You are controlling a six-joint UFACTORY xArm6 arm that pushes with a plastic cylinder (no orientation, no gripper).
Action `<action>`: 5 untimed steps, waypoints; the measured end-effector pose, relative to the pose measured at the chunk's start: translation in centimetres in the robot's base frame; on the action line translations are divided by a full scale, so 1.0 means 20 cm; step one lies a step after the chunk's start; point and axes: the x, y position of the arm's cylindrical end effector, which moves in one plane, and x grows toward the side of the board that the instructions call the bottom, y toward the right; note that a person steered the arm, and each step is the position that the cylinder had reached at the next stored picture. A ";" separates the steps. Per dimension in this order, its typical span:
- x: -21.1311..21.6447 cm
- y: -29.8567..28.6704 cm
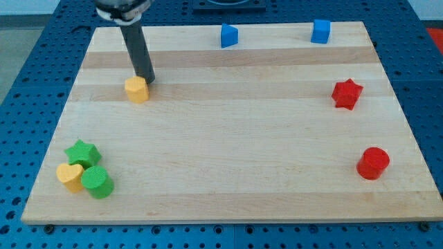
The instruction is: Move the yellow hexagon towards group of blocks
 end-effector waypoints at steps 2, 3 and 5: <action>0.04 -0.01; -0.03 -0.06; 0.19 -0.12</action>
